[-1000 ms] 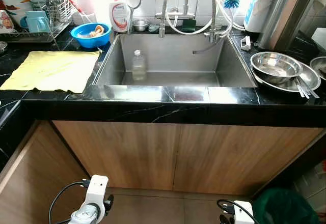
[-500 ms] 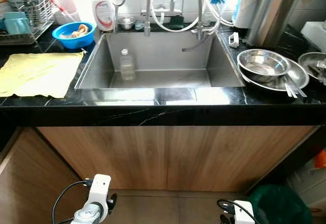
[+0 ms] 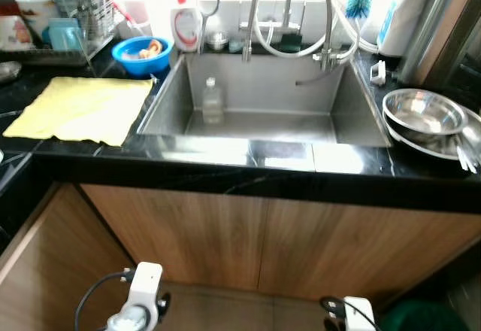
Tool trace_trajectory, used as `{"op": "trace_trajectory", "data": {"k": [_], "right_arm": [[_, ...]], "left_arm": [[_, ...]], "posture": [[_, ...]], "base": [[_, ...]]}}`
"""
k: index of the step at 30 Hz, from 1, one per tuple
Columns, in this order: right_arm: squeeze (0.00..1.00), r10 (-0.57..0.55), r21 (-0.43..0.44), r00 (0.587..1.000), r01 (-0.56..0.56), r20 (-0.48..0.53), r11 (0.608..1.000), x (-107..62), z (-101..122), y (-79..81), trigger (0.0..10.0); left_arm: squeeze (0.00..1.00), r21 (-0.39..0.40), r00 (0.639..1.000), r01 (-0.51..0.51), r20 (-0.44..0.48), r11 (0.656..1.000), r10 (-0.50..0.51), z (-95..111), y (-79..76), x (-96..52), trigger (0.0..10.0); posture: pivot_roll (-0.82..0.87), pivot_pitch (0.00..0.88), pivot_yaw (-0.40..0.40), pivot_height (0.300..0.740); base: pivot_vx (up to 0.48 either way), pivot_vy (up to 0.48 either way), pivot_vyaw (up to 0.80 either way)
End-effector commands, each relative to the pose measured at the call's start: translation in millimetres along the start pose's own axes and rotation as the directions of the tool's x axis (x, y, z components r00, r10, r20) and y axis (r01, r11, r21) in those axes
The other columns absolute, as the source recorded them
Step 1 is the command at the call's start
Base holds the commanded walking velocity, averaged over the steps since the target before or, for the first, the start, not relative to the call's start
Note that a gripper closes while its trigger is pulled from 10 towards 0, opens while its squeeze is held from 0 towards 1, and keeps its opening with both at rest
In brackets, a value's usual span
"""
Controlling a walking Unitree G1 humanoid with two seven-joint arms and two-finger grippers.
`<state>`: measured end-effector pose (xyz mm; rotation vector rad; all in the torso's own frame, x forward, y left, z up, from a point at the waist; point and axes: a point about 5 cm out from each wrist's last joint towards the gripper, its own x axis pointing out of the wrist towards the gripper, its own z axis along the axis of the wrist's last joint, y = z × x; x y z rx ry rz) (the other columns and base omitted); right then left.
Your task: Kitchen organization
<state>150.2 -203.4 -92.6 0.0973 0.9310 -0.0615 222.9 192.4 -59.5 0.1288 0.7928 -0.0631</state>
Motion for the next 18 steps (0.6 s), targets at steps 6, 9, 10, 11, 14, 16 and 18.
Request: {"op": "trace_trajectory", "data": {"k": [6,9,10,11,14,16,18], "right_arm": [[0.00,0.012,0.015,1.000,-0.013,0.012,1.000,1.3,2.9,4.3,10.0],[0.00,0.013,0.015,1.000,-0.013,0.013,1.000,1.3,2.9,4.3,10.0],[0.00,0.013,0.015,1.000,-0.013,0.013,1.000,1.3,2.9,4.3,10.0],[0.00,0.015,0.011,1.000,-0.015,0.012,1.000,1.3,2.9,4.3,10.0],[0.00,0.019,-0.003,1.000,-0.019,0.010,1.000,1.4,3.6,3.7,10.0],[0.00,0.020,-0.008,1.000,-0.020,0.008,1.000,1.5,3.9,3.6,10.0],[0.00,0.020,-0.008,1.000,-0.020,0.009,1.000,1.6,4.1,3.5,10.0]], "left_arm": [[0.00,-0.004,1.000,-0.015,-0.008,1.000,0.015,-3.7,5.7,-1.6,10.0],[0.00,-0.004,1.000,-0.015,-0.008,1.000,0.015,-4.1,5.7,-1.7,10.0],[0.00,-0.004,1.000,-0.015,-0.008,1.000,0.015,-4.1,5.7,-1.7,10.0],[0.00,-0.005,1.000,-0.015,-0.009,1.000,0.015,-4.4,5.7,-1.8,10.0],[0.00,-0.006,1.000,-0.015,-0.010,1.000,0.014,-4.7,5.0,-1.8,10.0],[0.00,-0.007,1.000,-0.015,-0.009,1.000,0.015,-4.7,4.9,-1.8,10.0],[0.00,-0.008,1.000,-0.015,-0.009,1.000,0.015,-4.6,5.0,-1.8,10.0]], "posture": [[0.06,0.000,0.014,0.720],[0.06,0.000,0.014,0.720],[0.06,0.000,0.014,0.720],[0.06,0.000,0.014,0.720],[0.06,0.000,0.010,0.720],[0.06,0.000,0.010,0.720],[0.05,0.000,0.010,0.720]], "base": [[0.000,0.000,0.00],[0.000,0.000,0.00],[0.000,0.000,0.00],[0.000,0.000,0.00],[0.000,0.000,0.00],[0.000,0.000,0.00],[0.000,0.000,0.00]]}}
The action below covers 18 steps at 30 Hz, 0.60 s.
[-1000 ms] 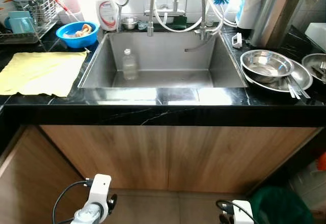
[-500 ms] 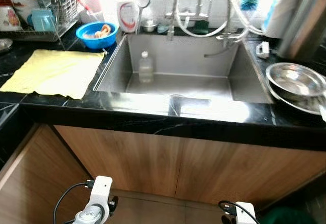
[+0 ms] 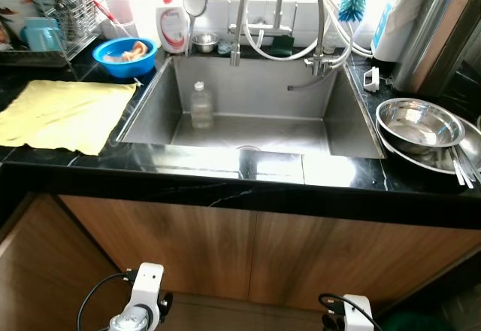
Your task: Kitchen organization
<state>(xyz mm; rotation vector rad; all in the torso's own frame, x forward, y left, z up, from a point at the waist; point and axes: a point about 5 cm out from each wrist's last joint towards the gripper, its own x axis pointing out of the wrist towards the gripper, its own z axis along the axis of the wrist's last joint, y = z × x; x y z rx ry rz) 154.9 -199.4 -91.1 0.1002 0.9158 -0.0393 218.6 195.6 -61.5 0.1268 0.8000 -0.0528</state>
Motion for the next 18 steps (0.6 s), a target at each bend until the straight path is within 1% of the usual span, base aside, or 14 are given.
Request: {"op": "trace_trajectory", "data": {"k": [1,5,7,13,16,18], "right_arm": [[0.00,0.000,-0.005,1.000,0.000,-0.004,1.000,-0.1,0.2,-1.2,10.0],[0.00,0.005,-0.029,1.000,-0.005,-0.004,1.000,0.2,1.3,-1.3,10.0],[0.00,-0.014,-0.036,1.000,0.015,0.021,0.999,0.2,3.7,-1.7,10.0],[0.00,-0.067,0.003,0.996,0.067,0.056,0.998,-0.3,5.3,-3.4,10.0],[0.00,-0.123,0.059,0.988,0.118,0.095,0.991,-1.6,6.2,-5.2,10.0],[0.00,-0.137,0.070,0.986,0.130,0.100,0.989,-2.0,6.0,-5.8,10.0]], "left_arm": [[0.00,-0.001,1.000,-0.007,0.000,1.000,0.007,0.4,2.3,-0.1,10.0],[0.00,-0.001,1.000,-0.008,0.001,1.000,0.008,0.8,2.5,0.0,10.0],[0.00,0.003,1.000,-0.010,-0.003,1.000,0.010,-0.8,4.6,-0.7,10.0],[0.00,0.014,1.000,-0.008,-0.006,1.000,0.008,-1.7,5.1,-1.0,10.0],[0.00,0.029,1.000,-0.003,0.015,1.000,0.002,-2.4,9.4,-2.7,10.0],[0.00,0.033,1.000,-0.001,0.020,0.999,0.000,-3.7,10.8,-3.5,10.0]], "posture": [[0.05,0.000,0.010,0.720],[0.04,0.000,0.013,0.720],[0.02,0.000,0.017,0.720],[-0.01,0.000,0.024,0.720],[-0.03,0.000,0.024,0.720],[-0.03,0.000,0.021,0.720]], "base": [[0.000,0.000,0.00],[0.000,0.000,0.00],[0.000,0.000,0.00],[0.000,0.000,0.00],[0.000,0.000,0.00],[0.000,0.000,0.00]]}}
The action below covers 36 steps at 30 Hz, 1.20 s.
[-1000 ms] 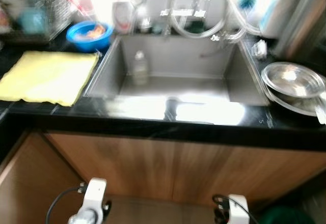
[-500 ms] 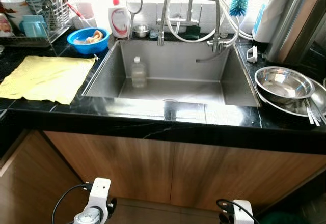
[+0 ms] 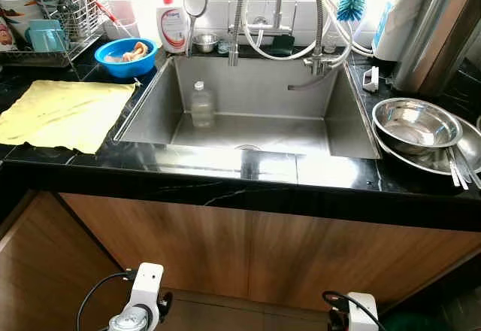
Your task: Kitchen organization
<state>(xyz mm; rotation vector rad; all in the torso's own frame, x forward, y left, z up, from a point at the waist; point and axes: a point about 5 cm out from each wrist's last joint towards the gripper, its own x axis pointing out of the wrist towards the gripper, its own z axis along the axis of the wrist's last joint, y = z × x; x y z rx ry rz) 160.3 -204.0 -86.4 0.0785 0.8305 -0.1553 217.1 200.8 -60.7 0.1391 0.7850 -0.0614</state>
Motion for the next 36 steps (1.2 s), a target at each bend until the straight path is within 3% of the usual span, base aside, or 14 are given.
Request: {"op": "trace_trajectory", "data": {"k": [1,5,9,20,22,23,24,32,36], "right_arm": [[0.00,-0.036,0.035,0.999,0.036,0.018,0.999,-1.5,-1,-2.5,10.0],[0.00,-0.042,0.044,0.999,0.041,0.026,0.998,-1.9,-1,-3.0,10.0],[0.00,-0.071,0.090,0.996,0.066,0.060,0.994,-3.3,-1,-5.8,10.0],[0.00,-0.145,0.130,0.986,0.134,0.080,0.982,-6.8,-4,-11.6,10.0],[0.00,-0.203,0.146,0.934,0.167,0.292,0.975,-55.8,-17,-53.9,10.0],[0.00,-0.203,0.146,0.934,0.167,0.292,0.975,-55.8,-17,-53.9,10.0],[0.00,-0.220,0.118,0.893,0.188,0.392,0.975,-99.6,-18,-69.2,10.0],[0.00,-0.243,0.138,0.858,0.202,0.453,0.970,-128.1,-14,-66.8,10.0],[0.00,-0.264,0.123,0.812,0.235,0.520,0.964,-152.8,18,-73.8,10.0]], "left_arm": [[0.00,0.027,1.000,0.000,0.005,1.000,0.000,-4,6.8,-2.7,10.0],[0.00,0.057,1.000,0.012,0.024,0.998,-0.013,-6,9.2,-4.8,10.0],[0.00,0.064,0.989,-0.004,0.149,0.998,-0.006,4,22.1,-10.2,10.0],[0.00,0.097,0.956,-0.004,0.292,0.995,-0.025,9,36.8,-26.1,10.0],[0.00,0.106,0.952,0.000,0.306,0.994,-0.033,7,37.6,-29.7,10.0],[0.00,0.106,0.952,0.000,0.306,0.994,-0.033,7,37.6,-29.7,10.0],[0.00,0.111,0.948,-0.003,0.317,0.994,-0.033,6,39.6,-33.9,10.0],[0.00,0.114,0.939,-0.011,0.343,0.993,-0.029,3,47.5,-47.8,10.0],[0.00,0.083,0.902,-0.086,0.429,0.993,0.042,15,57.7,-62.4,10.0]], "posture": [[-0.03,0.000,0.021,0.720],[-0.04,0.000,0.016,0.720],[-0.04,0.000,-0.002,0.720],[-0.05,0.000,-0.017,0.720],[-0.05,0.000,-0.017,0.720],[-0.05,0.000,-0.017,0.720],[-0.06,0.000,-0.014,0.720],[-0.06,0.000,-0.006,0.720],[-0.06,0.000,-0.011,0.720]], "base": [[0.000,0.000,0.00],[0.000,0.000,0.00],[0.000,0.000,0.00],[0.000,0.000,0.00],[0.000,0.000,0.00],[0.000,0.000,0.00],[0.000,0.000,0.00],[0.000,0.000,0.00],[0.000,0.000,0.00]]}}
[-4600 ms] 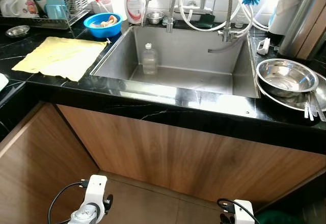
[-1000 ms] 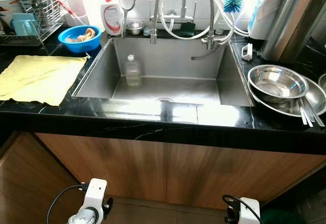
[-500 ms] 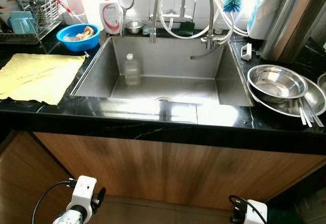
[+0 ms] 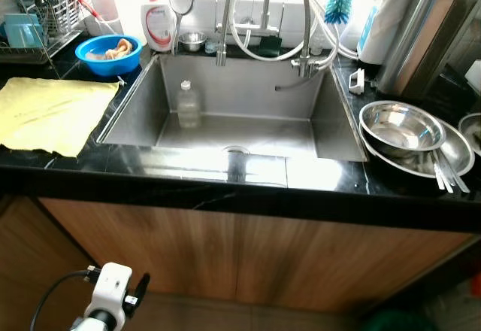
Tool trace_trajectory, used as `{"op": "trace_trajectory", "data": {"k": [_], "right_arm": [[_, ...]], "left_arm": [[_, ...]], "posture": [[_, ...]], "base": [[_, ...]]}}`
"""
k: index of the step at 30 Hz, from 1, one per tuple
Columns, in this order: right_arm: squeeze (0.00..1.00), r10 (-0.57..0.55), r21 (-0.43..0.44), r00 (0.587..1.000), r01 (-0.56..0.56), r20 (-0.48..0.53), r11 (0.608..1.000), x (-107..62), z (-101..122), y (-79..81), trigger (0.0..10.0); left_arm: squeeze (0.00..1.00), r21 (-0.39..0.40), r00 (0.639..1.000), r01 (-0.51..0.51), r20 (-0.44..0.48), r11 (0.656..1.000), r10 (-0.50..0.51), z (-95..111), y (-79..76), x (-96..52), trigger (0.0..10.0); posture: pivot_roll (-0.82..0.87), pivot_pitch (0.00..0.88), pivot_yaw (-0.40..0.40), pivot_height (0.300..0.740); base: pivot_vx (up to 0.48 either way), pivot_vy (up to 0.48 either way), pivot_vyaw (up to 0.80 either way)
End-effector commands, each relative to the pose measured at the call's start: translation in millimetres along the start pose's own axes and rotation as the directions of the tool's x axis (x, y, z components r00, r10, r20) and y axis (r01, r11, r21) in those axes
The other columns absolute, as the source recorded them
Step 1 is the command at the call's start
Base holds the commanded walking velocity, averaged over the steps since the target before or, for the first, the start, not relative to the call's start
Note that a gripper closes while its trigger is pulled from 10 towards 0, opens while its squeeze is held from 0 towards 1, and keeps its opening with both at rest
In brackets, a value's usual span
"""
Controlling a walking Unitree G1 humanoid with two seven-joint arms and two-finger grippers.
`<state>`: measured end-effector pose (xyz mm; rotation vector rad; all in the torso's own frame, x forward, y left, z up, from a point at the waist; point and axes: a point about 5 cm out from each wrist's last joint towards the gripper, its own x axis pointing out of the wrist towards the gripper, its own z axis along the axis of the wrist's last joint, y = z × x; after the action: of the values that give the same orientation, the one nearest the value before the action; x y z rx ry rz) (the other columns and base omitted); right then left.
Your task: Kitchen organization
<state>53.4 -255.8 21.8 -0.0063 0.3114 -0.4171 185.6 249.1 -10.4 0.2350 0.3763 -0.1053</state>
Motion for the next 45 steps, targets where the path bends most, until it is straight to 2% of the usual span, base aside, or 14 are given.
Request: {"op": "trace_trajectory", "data": {"k": [1,4,7,10,24,25,27,30,35,38,39,40,41,45], "right_arm": [[0.00,-0.014,-0.016,0.999,0.015,0.052,1.000,3.4,24,-6.3,10.0],[0.00,-0.019,-0.058,0.987,0.028,0.157,0.998,23.1,57,-10.5,10.0],[0.00,-0.018,-0.070,0.982,0.032,0.190,0.997,29.7,67,-9.6,10.0],[0.00,-0.009,-0.062,0.961,0.027,0.277,0.998,40.9,98,0.7,10.0],[0.00,0.013,-0.050,0.917,0.008,0.399,0.999,60.0,146,24.1,10.0],[0.96,0.009,-0.037,0.913,0.007,0.408,0.999,61.8,149,26.1,10.0],[1.00,0.007,-0.031,0.910,0.006,0.414,0.999,63.1,151,27.5,10.0],[1.00,-0.006,-0.021,0.906,0.016,0.424,1.000,65.1,152,30.1,10.0],[1.00,-0.092,0.162,0.906,0.027,0.413,0.986,72.6,153,29.3,10.0],[1.00,-0.094,0.179,0.909,0.022,0.406,0.984,75.5,156,29.4,10.0],[0.39,-0.085,0.167,0.911,0.018,0.404,0.986,76.2,156,30.6,10.0],[0.39,-0.078,0.158,0.912,0.015,0.403,0.987,76.7,155,31.4,10.0],[0.00,-0.075,0.154,0.913,0.014,0.400,0.988,77.4,155,32.4,10.0],[0.00,-0.055,0.180,0.920,-0.017,0.388,0.983,78.5,151,39.8,10.0]], "left_arm": [[0.00,-0.011,0.997,-0.056,0.052,0.998,0.056,13,11.3,-0.8,10.0],[0.00,-0.019,0.975,-0.139,0.170,0.990,0.140,45,24.4,4.3,10.0],[0.00,-0.026,0.965,-0.161,0.206,0.987,0.163,56,28.4,7.0,10.0],[0.00,-0.039,0.924,-0.225,0.308,0.974,0.226,89,37.9,10.4,10.0],[0.00,-0.095,0.781,-0.220,0.579,0.971,0.234,199,28.4,21.9,10.0],[0.00,-0.097,0.774,-0.208,0.592,0.973,0.225,205,25.4,24.4,10.0],[0.00,-0.096,0.773,-0.196,0.597,0.976,0.214,208,22.8,26.7,10.0],[0.00,-0.072,0.776,-0.167,0.606,0.983,0.176,211,16.5,32.1,10.0],[0.00,-0.054,0.772,-0.105,0.625,0.993,0.115,227,1.6,50.6,10.0],[0.00,-0.052,0.774,-0.075,0.626,0.996,0.091,233,-4.3,58.9,10.0],[0.00,-0.054,0.773,-0.065,0.629,0.996,0.085,234,-7.0,60.4,10.0],[0.00,-0.056,0.772,-0.058,0.630,0.997,0.081,235,-8.7,61.3,10.0],[0.00,-0.052,0.771,-0.049,0.633,0.997,0.070,236,-12.1,63.2,10.0],[0.00,-0.050,0.773,-0.007,0.634,0.999,0.037,236,-24.5,69.2,10.0]], "posture": [[-0.06,0.000,-0.011,0.720],[-0.04,0.000,-0.018,0.720],[-0.04,0.000,-0.018,0.720],[-0.04,0.000,-0.015,0.720],[-0.06,0.000,0.001,0.720],[-0.06,0.000,0.001,0.720],[-0.06,0.000,0.000,0.720],[-0.08,0.000,0.004,0.720],[-0.09,0.000,0.009,0.720],[-0.10,0.000,0.013,0.720],[-0.10,0.000,0.015,0.720],[-0.10,0.000,0.015,0.720],[-0.10,0.000,0.017,0.720],[-0.11,0.000,0.027,0.720]], "base": [[0.000,0.000,0.00],[0.000,0.000,0.00],[0.000,0.000,0.00],[0.000,0.000,0.00],[0.000,0.000,0.00],[0.000,0.000,0.00],[0.000,0.000,0.00],[0.000,0.000,0.00],[0.000,0.000,0.00],[0.000,0.000,0.00],[0.000,0.000,0.00],[0.000,0.000,0.00],[0.000,0.000,0.00],[0.000,0.000,0.00]]}}
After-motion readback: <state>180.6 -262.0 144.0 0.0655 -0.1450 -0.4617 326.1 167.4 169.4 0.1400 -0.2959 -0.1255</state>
